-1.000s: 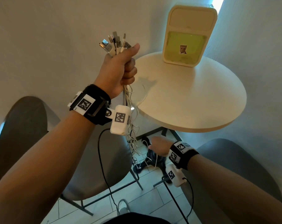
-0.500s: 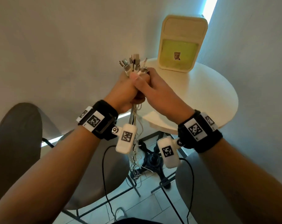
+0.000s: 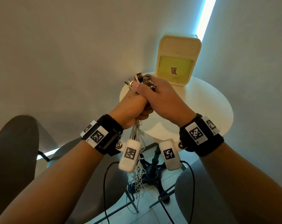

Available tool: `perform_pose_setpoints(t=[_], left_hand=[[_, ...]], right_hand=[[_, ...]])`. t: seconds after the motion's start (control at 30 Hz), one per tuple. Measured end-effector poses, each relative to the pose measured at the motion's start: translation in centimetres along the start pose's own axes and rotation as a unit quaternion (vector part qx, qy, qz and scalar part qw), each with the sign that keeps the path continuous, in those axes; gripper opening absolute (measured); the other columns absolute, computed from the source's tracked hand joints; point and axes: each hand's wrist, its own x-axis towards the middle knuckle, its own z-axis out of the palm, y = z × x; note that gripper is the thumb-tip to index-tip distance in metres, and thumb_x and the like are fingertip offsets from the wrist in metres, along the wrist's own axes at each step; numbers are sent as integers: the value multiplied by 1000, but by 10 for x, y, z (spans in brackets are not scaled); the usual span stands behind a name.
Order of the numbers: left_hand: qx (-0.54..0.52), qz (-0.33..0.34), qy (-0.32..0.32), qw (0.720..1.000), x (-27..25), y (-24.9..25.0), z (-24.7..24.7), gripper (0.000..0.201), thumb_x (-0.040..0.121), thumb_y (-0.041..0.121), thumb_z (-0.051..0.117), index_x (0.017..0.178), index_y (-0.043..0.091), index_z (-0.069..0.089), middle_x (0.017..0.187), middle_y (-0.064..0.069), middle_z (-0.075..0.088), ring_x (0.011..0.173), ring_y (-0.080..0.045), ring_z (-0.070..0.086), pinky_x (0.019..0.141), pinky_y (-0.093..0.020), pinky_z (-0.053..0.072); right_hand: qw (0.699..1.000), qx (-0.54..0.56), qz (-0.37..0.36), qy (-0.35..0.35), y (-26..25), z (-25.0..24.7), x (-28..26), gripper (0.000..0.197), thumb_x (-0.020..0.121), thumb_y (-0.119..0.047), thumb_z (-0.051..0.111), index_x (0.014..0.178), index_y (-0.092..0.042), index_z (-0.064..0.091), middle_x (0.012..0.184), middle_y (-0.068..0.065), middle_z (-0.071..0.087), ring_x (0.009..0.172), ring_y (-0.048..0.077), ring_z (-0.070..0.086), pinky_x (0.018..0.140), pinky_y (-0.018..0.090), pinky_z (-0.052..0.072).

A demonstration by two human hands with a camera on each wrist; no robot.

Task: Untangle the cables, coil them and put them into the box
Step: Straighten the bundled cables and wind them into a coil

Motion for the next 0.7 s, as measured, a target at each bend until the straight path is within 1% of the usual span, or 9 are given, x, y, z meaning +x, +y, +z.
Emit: perform_pose_setpoints(t=[0.1,0.17,0.27,0.33,0.43,0.53,0.57,0.63,0.7], left_hand=[[-7,0,-24,1000,2,1,5,39,107,8,37,71,21,39,55,3,27,45,-12,20,44,-22,17],[4,-16,-20,1000,4,-3,11,38,107,4,38,73,20,38,50,7,29,42,-9,23,43,-21,19],[-39,-62,36,997,7,-12,21,32,110,1,46,81,14,40,41,13,38,33,0,34,37,-15,30],[-80,-59,53,994,8,-11,24,30,107,8,55,81,13,40,40,12,39,33,0,35,37,-15,31],[-60,2,-6,998,12,7,19,30,107,13,47,79,19,39,52,6,29,41,-8,24,42,-19,22],[-102,33,-29,994,16,26,6,35,104,12,50,72,21,41,56,1,24,43,-11,18,39,-19,19],[-111,42,-24,993,17,29,3,36,106,15,51,71,19,44,54,2,26,41,-11,20,38,-20,19],[-132,43,-9,990,20,33,2,40,108,18,54,68,17,47,50,3,32,39,-11,26,39,-22,20],[-164,31,18,986,23,36,2,43,102,16,62,64,19,44,51,4,33,39,-12,28,40,-23,21]], right_hand=[[997,14,-40,60,-9,-10,5,34,107,-36,58,136,-21,59,130,-10,68,106,-3,67,90,18,53],[995,-57,-72,39,-18,-13,10,38,110,-38,49,143,-23,58,143,-9,63,117,0,63,99,23,53],[929,-348,-119,-31,-23,-7,15,43,109,-40,37,111,-18,75,106,-1,74,99,18,63,89,45,50],[919,-375,-113,-52,-28,-8,18,44,112,-37,38,108,-14,75,99,3,73,93,22,63,86,47,49],[982,-163,-93,25,-29,-23,21,37,112,-36,45,131,-16,70,116,1,75,104,12,69,93,34,54],[994,24,-32,105,-19,-28,17,44,111,-48,42,145,-23,55,129,-6,69,115,-4,65,98,27,54],[994,66,0,83,-14,-23,13,46,111,-51,40,140,-18,56,120,-3,70,108,-3,67,93,29,56],[985,167,47,17,-5,-10,3,55,108,-57,38,128,-10,58,101,8,73,94,12,72,86,43,62],[964,253,75,-27,0,3,-4,63,100,-67,38,128,-14,59,96,11,74,86,27,73,80,54,63]])
